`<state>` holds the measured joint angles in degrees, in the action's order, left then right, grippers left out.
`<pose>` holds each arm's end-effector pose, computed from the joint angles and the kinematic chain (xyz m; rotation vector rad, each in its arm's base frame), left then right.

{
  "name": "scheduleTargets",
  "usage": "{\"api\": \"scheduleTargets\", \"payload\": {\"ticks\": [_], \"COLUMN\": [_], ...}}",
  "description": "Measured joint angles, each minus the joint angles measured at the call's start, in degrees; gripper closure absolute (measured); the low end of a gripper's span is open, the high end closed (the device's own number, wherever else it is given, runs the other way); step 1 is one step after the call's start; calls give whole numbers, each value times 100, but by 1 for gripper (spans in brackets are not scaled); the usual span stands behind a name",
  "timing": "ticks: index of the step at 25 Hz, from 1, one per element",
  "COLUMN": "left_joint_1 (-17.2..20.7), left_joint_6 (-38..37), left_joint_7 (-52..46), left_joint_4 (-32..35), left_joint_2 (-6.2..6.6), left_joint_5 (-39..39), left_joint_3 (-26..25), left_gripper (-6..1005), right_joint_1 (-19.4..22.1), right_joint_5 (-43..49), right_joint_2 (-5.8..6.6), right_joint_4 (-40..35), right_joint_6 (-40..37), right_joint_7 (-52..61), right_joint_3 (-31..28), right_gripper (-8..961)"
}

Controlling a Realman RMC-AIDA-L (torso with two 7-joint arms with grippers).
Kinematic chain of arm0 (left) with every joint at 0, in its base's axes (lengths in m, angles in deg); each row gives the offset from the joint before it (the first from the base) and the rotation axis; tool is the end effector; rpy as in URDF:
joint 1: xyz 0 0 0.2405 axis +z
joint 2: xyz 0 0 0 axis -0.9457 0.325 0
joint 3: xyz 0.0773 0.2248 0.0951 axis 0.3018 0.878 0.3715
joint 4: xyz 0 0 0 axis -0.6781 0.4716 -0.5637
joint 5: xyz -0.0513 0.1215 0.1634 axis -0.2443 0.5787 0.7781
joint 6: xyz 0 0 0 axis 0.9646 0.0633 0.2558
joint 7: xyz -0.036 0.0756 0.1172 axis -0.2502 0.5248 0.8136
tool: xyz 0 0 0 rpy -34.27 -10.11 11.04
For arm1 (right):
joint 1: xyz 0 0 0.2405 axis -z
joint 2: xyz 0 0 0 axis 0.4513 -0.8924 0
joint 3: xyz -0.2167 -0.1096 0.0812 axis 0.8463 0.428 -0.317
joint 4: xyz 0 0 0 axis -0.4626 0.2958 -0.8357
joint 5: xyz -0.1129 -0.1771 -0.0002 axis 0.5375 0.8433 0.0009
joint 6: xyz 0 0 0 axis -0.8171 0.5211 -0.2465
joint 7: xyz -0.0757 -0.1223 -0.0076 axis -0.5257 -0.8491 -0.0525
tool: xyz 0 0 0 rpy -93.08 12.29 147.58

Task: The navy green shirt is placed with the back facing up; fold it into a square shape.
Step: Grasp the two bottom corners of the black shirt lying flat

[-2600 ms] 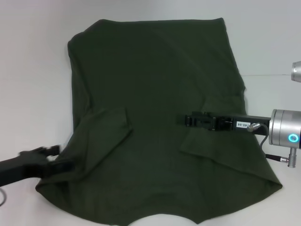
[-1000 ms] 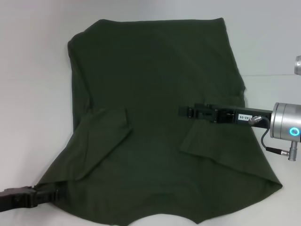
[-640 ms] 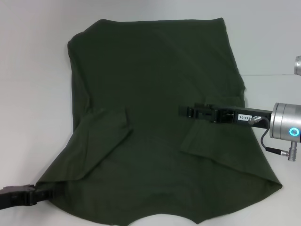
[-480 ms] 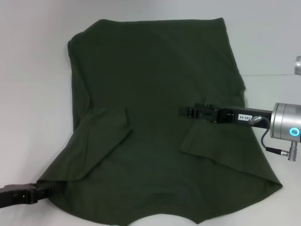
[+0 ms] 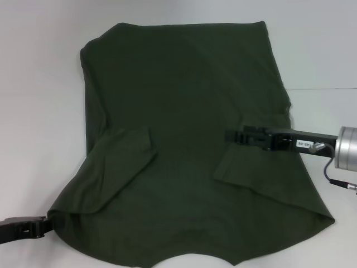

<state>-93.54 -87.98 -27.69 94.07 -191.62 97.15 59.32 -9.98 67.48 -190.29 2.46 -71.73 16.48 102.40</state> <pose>-0.3515 0.2868 0.0279 -2.2148 -1.4808 -0.4343 0.2423 0.3823 -0.0068 -2.4404 1.2059 0.8012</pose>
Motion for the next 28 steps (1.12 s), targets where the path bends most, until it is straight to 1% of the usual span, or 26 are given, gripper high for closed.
{"api": "scheduleTargets", "payload": {"ticks": [3, 5, 8, 11, 14, 17, 22, 28], "left_joint_1": [-7, -20, -63, -105, -116, -127, -140, -140], "left_joint_6": [-45, -52, -54, -55, -56, -60, -11, 3], "left_joint_7": [-1, -2, -1, -1, 0, 13, 38, 53], "left_joint_4": [8, 5, -8, -12, -85, -158, -272, -315], "left_joint_2": [-9, -17, -29, -36, -40, -41, -47, -49], "left_joint_5": [-47, -88, -111, -145, -271, -329, -394, -447], "left_joint_3": [-9, 0, 4, 6, 8, 10, 12, 13], "left_gripper": [926, 978, 977, 976, 976, 975, 976, 976], "right_joint_1": [120, 225, 361, 515, 694, 925, 1210, 1486], "right_joint_5": [11, 16, 25, 194, 572, 927, 1244, 1296], "right_joint_2": [24, 74, 197, 368, 456, 496, 577, 645], "right_joint_4": [-69, -100, -111, -183, -395, -723, -1070, -1224], "right_joint_6": [-8, -52, -281, -552, -647, -730, -862, -875], "right_joint_7": [0, 20, 104, 429, 911, 1401, 1975, 2156], "right_joint_3": [0, 3, 7, 9, 0, -36, -47, -72], "right_gripper": [25, 26, 26, 26, 26, 26, 26, 26]}}
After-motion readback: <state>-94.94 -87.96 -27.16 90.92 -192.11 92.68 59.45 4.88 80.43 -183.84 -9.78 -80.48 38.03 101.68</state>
